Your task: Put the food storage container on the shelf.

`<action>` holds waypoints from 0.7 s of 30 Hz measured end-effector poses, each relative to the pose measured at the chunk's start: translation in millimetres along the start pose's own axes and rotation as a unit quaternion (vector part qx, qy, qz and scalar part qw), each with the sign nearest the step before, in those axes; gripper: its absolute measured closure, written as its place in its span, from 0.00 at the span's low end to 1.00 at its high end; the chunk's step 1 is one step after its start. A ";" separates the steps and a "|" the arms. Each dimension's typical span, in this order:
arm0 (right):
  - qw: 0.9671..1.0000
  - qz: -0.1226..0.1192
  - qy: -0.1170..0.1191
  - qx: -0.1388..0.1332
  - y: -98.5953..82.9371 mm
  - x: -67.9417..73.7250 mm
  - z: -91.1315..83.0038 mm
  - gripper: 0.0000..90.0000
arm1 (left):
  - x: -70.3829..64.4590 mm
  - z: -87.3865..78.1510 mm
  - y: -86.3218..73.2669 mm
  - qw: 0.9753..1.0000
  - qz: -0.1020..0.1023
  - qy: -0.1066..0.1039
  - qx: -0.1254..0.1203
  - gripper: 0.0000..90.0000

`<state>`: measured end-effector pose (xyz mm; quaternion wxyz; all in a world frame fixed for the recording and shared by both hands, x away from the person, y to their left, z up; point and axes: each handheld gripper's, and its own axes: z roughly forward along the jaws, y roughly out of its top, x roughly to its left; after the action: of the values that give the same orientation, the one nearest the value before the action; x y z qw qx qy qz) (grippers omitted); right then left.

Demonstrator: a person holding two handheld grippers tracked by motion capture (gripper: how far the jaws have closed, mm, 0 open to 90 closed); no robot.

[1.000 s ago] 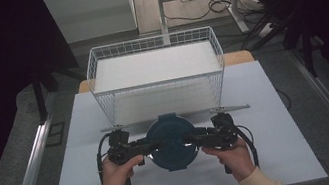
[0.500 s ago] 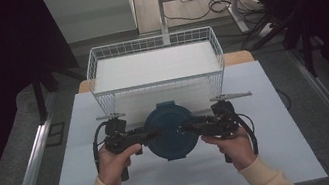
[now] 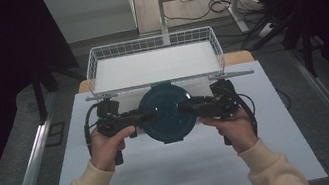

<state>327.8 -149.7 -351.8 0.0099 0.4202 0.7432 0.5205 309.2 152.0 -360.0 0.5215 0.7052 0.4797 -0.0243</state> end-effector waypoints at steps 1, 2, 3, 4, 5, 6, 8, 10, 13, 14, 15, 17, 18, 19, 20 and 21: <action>1.000 0.000 0.001 -0.001 3.1 1.0 -0.6 0.40 | 0.0 0.0 0.0 1.000 0.000 0.000 0.000 0.38; 1.000 0.000 0.001 -0.001 3.1 1.0 -0.6 0.40 | -1.0 -1.5 3.1 1.000 0.003 0.001 -0.001 0.38; 1.000 -0.001 0.001 -0.002 6.5 1.8 -1.3 0.40 | -2.5 -2.8 6.3 1.000 0.005 0.002 -0.003 0.38; 1.000 -0.003 0.002 -0.003 13.4 3.6 -3.1 0.40 | -4.9 -5.6 13.3 1.000 0.009 0.003 -0.005 0.38; 1.000 -0.003 0.002 -0.003 13.4 3.6 -3.1 0.40 | -4.9 -5.6 13.3 1.000 0.009 0.003 -0.005 0.38; 1.000 -0.007 0.001 -0.005 21.4 5.7 -5.5 0.40 | -7.1 -8.1 21.4 1.000 0.010 0.001 -0.007 0.38; 1.000 -0.011 -0.001 -0.007 30.5 7.8 -7.8 0.40 | -9.7 -10.7 30.1 1.000 0.013 0.001 -0.010 0.38; 1.000 -0.011 -0.001 -0.008 35.3 8.9 -8.8 0.40 | -11.0 -12.0 34.9 1.000 0.014 0.001 -0.012 0.38; 1.000 -0.015 0.000 -0.011 50.4 10.7 -11.7 0.40 | -14.0 -15.6 50.6 1.000 0.022 0.002 -0.014 0.38; 1.000 -0.016 -0.001 -0.013 55.5 11.3 -12.4 0.40 | -14.8 -16.5 55.7 1.000 0.022 0.001 -0.014 0.38; 1.000 -0.019 -0.001 -0.013 60.8 11.6 -13.0 0.40 | -15.0 -17.3 60.7 1.000 0.022 0.000 -0.014 0.38; 1.000 -0.021 -0.002 -0.014 71.1 12.4 -14.1 0.40 | -15.7 -18.4 69.8 1.000 0.023 0.001 -0.017 0.38; 1.000 -0.023 -0.002 -0.014 80.8 11.8 -14.3 0.40 | -15.4 -19.4 78.6 0.999 0.028 0.002 -0.017 0.38; 1.000 -0.023 -0.002 -0.014 80.8 11.8 -14.3 0.40 | -15.4 -19.4 78.6 0.999 0.028 0.002 -0.017 0.38; 1.000 -0.022 0.000 -0.013 89.4 10.0 -13.1 0.40 | -15.0 -19.1 82.8 0.999 0.028 0.003 -0.017 0.38; 1.000 -0.022 0.000 -0.013 89.4 10.0 -13.1 0.40 | -13.8 -18.8 87.2 0.999 0.029 0.003 -0.015 0.38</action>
<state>370.3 -144.0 -271.7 0.0274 0.4037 0.7454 0.5298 354.2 157.7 -282.0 0.5313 0.7108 0.4610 0.0006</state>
